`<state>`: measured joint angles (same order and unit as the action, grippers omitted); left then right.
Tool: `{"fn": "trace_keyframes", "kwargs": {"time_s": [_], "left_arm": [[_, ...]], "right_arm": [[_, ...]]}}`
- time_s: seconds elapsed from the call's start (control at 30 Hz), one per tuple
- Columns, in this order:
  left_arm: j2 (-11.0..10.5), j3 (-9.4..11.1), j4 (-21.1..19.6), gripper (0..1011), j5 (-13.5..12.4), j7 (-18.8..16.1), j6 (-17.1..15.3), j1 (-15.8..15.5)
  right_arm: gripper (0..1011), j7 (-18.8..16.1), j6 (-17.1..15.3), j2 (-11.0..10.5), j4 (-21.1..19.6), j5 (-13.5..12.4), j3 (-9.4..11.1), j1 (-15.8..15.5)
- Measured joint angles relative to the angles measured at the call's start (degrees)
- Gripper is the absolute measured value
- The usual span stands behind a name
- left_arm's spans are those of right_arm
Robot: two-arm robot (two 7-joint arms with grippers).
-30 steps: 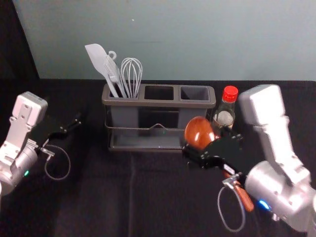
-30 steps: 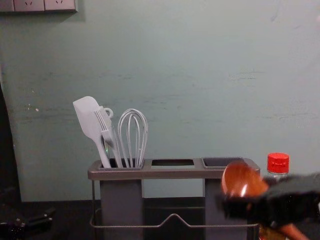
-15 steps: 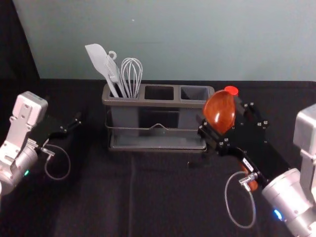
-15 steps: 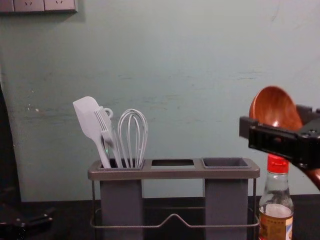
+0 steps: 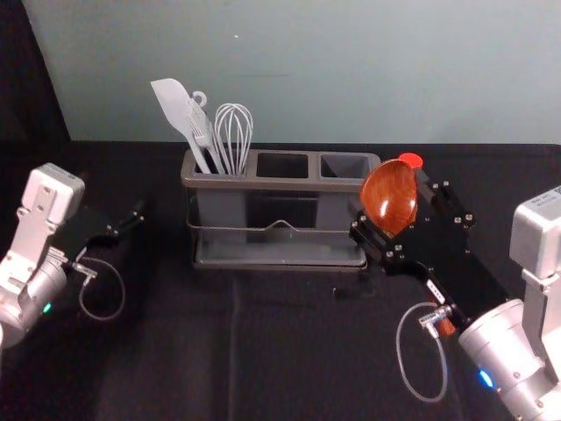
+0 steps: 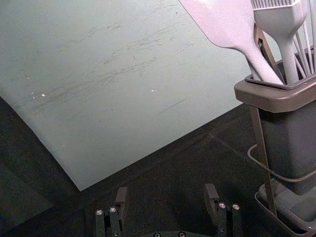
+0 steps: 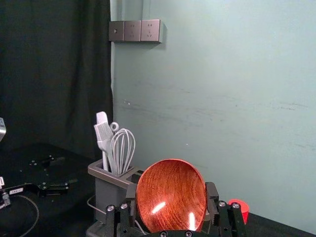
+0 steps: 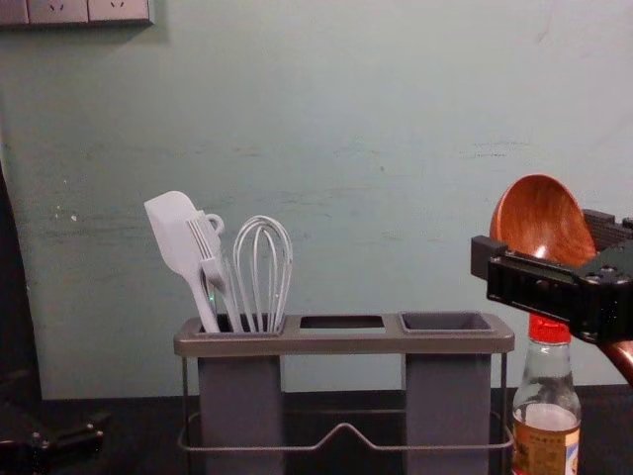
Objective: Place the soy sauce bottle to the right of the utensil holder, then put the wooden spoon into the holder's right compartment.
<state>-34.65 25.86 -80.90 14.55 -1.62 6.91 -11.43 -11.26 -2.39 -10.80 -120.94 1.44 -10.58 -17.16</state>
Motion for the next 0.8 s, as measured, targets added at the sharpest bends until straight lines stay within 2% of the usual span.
{"fn": "trace_keyframes", "kwargs": {"time_s": [0.6,0.8], "left_arm": [[0.0,0.0,0.0,1000,0.0,0.0,0.0,0.0],[0.0,0.0,0.0,1000,0.0,0.0,0.0,0.0]], "right_arm": [[838,-0.5,-0.44,-0.04,-0.22,-0.27,0.17,0.0],[838,0.4,4.09,0.8,1.53,-2.28,0.18,-0.14]]}}
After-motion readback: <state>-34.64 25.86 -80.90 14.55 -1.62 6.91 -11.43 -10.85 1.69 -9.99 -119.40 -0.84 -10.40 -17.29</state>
